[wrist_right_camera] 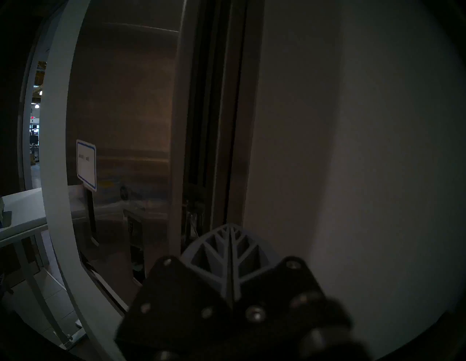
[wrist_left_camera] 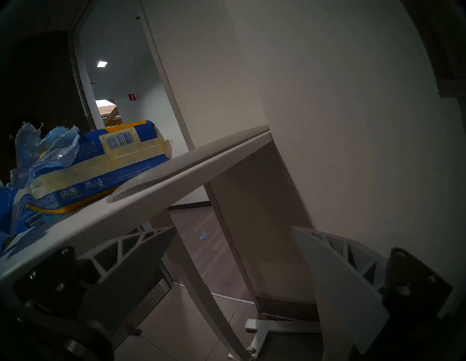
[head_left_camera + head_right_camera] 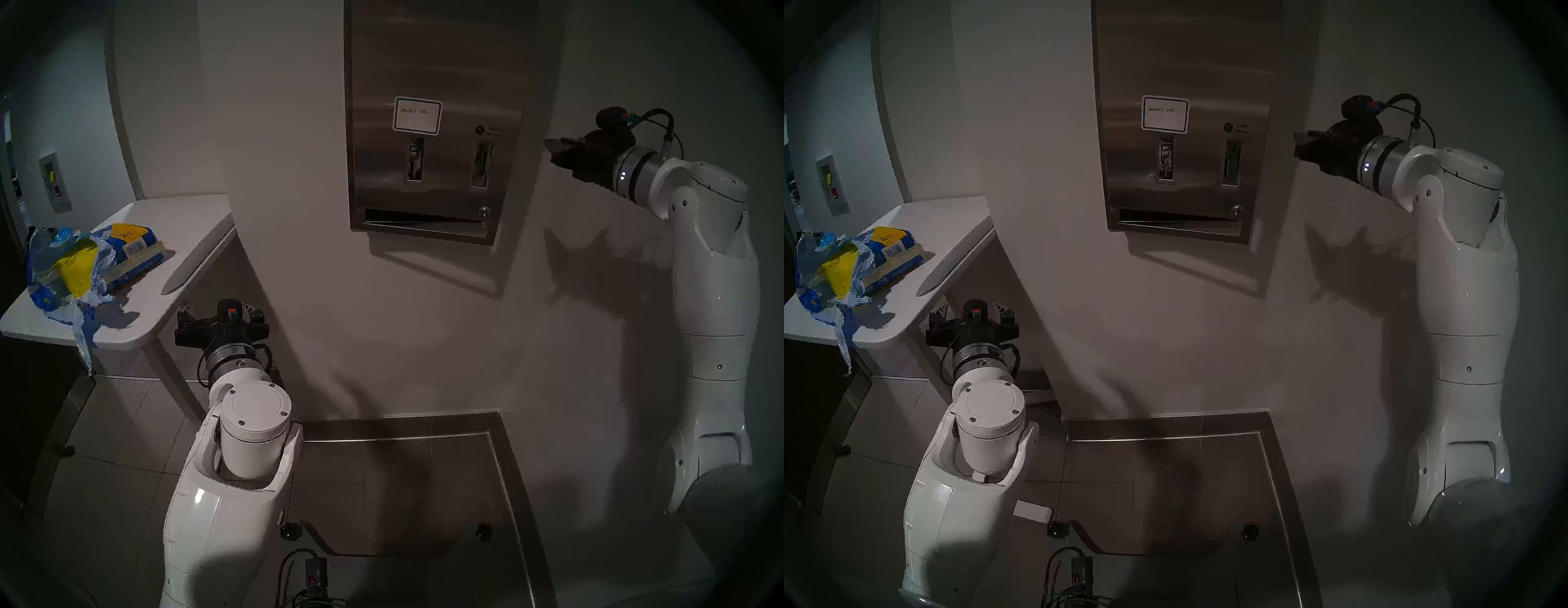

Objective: Open the dispenser door, put the pads inside, close the door

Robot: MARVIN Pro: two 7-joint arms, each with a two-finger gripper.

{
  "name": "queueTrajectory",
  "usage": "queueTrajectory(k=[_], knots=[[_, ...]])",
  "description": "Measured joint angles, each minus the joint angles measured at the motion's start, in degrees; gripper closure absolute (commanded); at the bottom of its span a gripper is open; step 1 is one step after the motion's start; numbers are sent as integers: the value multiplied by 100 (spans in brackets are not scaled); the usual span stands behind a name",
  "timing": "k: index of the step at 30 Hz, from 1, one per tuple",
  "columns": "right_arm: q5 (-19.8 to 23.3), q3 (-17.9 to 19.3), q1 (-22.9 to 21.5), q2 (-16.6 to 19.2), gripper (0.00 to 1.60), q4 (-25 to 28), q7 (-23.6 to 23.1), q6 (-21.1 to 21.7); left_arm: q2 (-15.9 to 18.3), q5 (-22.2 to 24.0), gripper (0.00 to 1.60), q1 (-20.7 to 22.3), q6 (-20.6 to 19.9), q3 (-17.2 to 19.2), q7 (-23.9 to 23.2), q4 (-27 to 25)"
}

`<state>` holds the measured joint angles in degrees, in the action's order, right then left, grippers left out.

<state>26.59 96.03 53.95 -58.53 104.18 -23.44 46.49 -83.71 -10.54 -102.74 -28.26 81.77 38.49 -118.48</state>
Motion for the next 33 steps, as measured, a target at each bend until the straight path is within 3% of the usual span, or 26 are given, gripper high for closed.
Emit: queueTrajectory(k=[24,33], knots=[[62,-577,-940,69,160,-551,83,-133,183,130,0,-101,217,-478,-484,125],[-4,-590,-1192,261,160,-506,58,326,261,89,0,-87,283,-627,-569,281]])
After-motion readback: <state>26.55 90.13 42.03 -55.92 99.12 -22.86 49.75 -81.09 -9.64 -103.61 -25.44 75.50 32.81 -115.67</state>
